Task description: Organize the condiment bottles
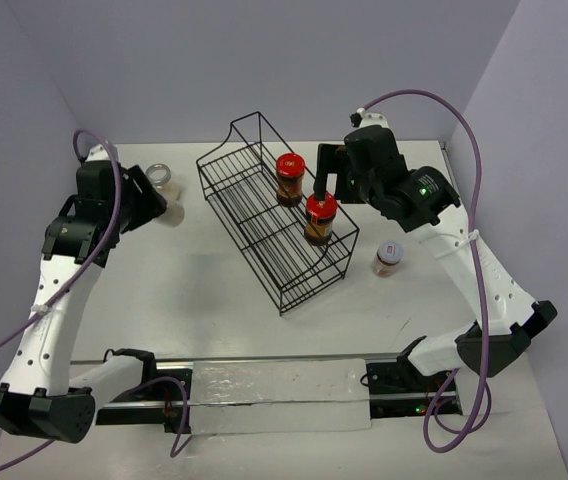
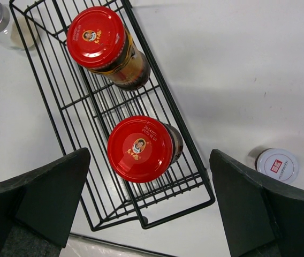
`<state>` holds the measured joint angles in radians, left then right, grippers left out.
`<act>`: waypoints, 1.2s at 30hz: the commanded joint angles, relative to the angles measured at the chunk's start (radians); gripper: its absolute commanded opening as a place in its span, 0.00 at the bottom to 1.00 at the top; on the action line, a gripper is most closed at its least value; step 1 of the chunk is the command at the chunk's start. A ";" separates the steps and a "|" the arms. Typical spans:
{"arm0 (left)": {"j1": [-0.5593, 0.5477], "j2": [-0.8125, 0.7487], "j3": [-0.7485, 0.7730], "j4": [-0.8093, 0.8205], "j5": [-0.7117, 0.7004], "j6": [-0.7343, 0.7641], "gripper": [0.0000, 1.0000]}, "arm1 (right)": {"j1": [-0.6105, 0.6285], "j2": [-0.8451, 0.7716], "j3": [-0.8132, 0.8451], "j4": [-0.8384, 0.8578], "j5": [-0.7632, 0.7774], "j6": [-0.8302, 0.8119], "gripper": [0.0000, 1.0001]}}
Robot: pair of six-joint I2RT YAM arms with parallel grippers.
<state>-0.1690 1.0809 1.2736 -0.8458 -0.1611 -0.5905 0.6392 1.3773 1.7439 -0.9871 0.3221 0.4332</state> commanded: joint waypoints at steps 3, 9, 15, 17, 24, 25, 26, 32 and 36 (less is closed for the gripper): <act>-0.071 0.133 0.265 0.114 0.087 0.105 0.10 | 0.004 -0.049 0.001 0.036 0.055 0.029 1.00; -0.128 0.326 0.525 0.102 0.237 0.134 0.10 | 0.004 -0.096 -0.036 0.009 0.111 0.037 1.00; -0.194 0.480 0.664 0.074 0.112 0.145 0.10 | 0.004 -0.131 -0.081 0.027 0.109 0.053 1.00; -0.209 0.523 0.697 0.077 0.094 0.150 0.10 | 0.003 -0.136 -0.083 0.019 0.121 0.052 1.00; -0.222 0.627 0.780 0.033 -0.082 0.166 0.10 | -0.003 -0.155 -0.105 0.024 0.131 0.057 1.00; -0.223 0.637 0.787 0.033 -0.086 0.167 0.10 | -0.005 -0.153 -0.106 0.024 0.129 0.058 1.00; -0.225 0.645 0.792 0.035 -0.084 0.167 0.10 | -0.005 -0.152 -0.105 0.023 0.131 0.058 1.00; -0.236 0.695 0.809 0.057 -0.092 0.178 0.10 | -0.006 -0.154 -0.105 0.015 0.145 0.057 1.00; -0.243 0.731 0.816 0.065 -0.102 0.177 0.10 | -0.006 -0.156 -0.113 0.019 0.140 0.060 1.00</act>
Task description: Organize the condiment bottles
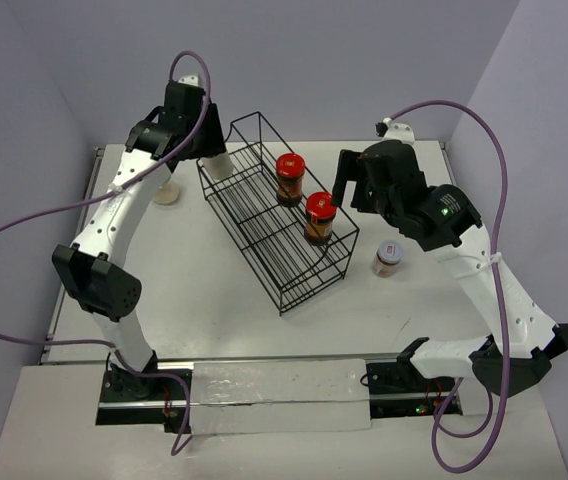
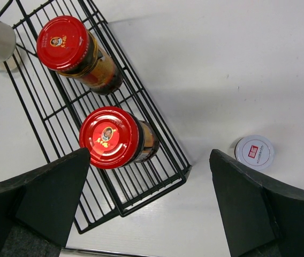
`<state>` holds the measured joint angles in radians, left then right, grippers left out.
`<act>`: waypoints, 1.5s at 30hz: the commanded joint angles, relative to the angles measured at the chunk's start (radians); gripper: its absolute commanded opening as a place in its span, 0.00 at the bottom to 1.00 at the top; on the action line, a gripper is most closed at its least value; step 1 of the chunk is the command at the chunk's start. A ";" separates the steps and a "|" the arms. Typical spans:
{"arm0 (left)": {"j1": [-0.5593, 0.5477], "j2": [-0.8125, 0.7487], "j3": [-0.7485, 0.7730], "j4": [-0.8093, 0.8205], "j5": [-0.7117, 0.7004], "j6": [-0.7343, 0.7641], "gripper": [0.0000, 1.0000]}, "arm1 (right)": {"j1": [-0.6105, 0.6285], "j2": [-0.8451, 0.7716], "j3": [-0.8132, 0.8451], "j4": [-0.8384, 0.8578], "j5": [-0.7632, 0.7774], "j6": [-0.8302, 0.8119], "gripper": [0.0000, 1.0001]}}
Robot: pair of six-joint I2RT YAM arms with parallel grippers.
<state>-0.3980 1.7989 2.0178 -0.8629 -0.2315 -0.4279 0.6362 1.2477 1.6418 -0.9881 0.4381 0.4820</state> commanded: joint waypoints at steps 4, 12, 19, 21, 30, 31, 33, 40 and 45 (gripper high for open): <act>-0.039 0.062 0.103 0.064 -0.097 0.029 0.10 | -0.006 -0.025 -0.014 0.019 0.024 0.012 1.00; -0.073 0.105 0.110 0.062 -0.121 0.041 0.10 | -0.007 -0.036 -0.022 0.020 0.024 0.013 1.00; -0.112 0.146 0.114 0.045 -0.191 0.063 0.11 | -0.007 -0.037 -0.027 0.020 0.024 0.017 1.00; -0.123 0.152 0.118 0.036 -0.210 0.069 0.20 | -0.009 -0.037 -0.027 0.019 0.025 0.017 1.00; -0.170 0.148 0.121 0.031 -0.273 0.091 0.87 | -0.046 -0.093 -0.134 0.009 0.275 0.076 1.00; -0.174 0.144 0.124 0.029 -0.285 0.090 0.87 | -0.085 -0.112 -0.158 0.012 0.256 0.077 1.00; -0.180 0.129 0.131 0.027 -0.300 0.092 0.88 | -0.195 -0.159 -0.216 0.045 0.146 0.061 1.00; -0.189 0.036 0.159 0.010 -0.367 0.015 0.88 | -0.391 -0.197 -0.444 0.151 -0.082 0.060 1.00; -0.189 -0.101 0.047 0.046 -0.438 -0.086 0.90 | -0.413 -0.190 -0.620 0.259 -0.108 0.121 1.00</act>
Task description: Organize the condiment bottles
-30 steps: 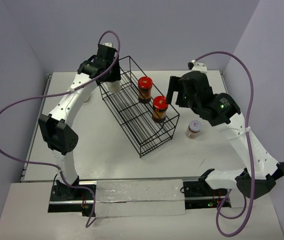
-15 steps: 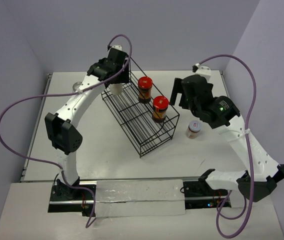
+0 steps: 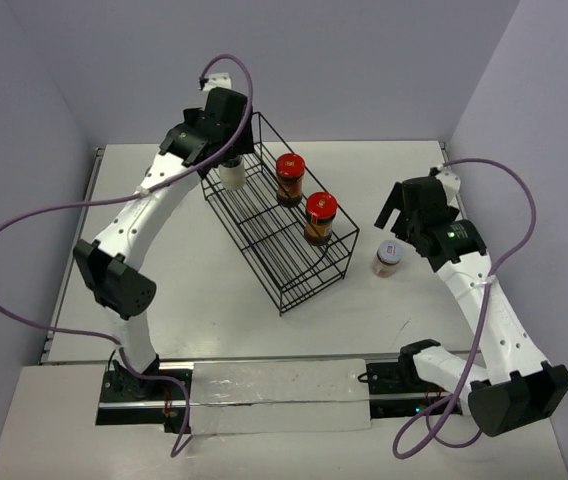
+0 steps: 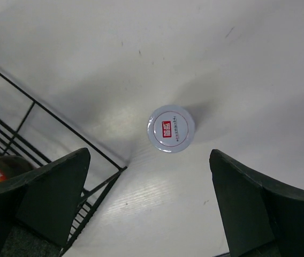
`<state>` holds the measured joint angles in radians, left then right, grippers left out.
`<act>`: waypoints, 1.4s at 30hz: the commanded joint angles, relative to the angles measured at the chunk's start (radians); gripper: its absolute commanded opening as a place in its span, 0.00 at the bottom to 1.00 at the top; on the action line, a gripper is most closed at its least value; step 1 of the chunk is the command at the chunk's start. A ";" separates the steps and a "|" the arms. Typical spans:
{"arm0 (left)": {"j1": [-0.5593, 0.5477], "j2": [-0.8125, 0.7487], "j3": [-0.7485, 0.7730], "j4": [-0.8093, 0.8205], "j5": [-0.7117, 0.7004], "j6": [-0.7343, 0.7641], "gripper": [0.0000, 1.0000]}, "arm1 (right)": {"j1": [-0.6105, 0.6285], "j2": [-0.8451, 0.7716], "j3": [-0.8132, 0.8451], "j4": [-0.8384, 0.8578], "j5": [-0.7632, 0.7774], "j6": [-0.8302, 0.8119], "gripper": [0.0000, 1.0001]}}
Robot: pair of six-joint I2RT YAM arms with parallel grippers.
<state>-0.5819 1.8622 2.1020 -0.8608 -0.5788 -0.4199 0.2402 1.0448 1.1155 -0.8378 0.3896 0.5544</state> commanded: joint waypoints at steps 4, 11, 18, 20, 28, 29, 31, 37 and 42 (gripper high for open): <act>-0.004 -0.313 -0.180 0.100 -0.145 -0.142 0.90 | -0.028 0.054 -0.162 0.144 -0.036 0.087 1.00; -0.004 -0.417 -0.345 0.140 -0.150 -0.210 0.90 | -0.057 0.138 -0.215 0.217 -0.042 0.095 1.00; -0.003 -0.408 -0.341 0.117 -0.150 -0.214 0.90 | -0.103 0.216 -0.230 0.267 -0.070 0.072 1.00; -0.003 -0.404 -0.343 0.119 -0.146 -0.214 0.90 | -0.108 0.219 -0.247 0.283 -0.080 0.072 0.99; -0.004 -0.401 -0.349 0.132 -0.134 -0.218 0.90 | -0.118 0.228 -0.276 0.306 -0.096 0.062 0.83; -0.003 -0.400 -0.349 0.134 -0.132 -0.219 0.91 | -0.119 0.225 -0.278 0.308 -0.096 0.060 0.79; -0.004 -0.399 -0.349 0.135 -0.128 -0.220 0.90 | -0.117 0.221 -0.279 0.307 -0.095 0.058 0.73; -0.003 -0.399 -0.343 0.128 -0.135 -0.218 0.90 | -0.117 0.173 -0.272 0.289 -0.075 0.059 0.39; -0.003 -0.415 -0.343 0.134 -0.134 -0.197 0.90 | -0.115 0.093 -0.190 0.204 -0.025 0.048 0.15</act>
<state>-0.5819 1.4609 1.7481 -0.7589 -0.7097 -0.6252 0.1299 1.2327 0.8436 -0.5985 0.2961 0.6128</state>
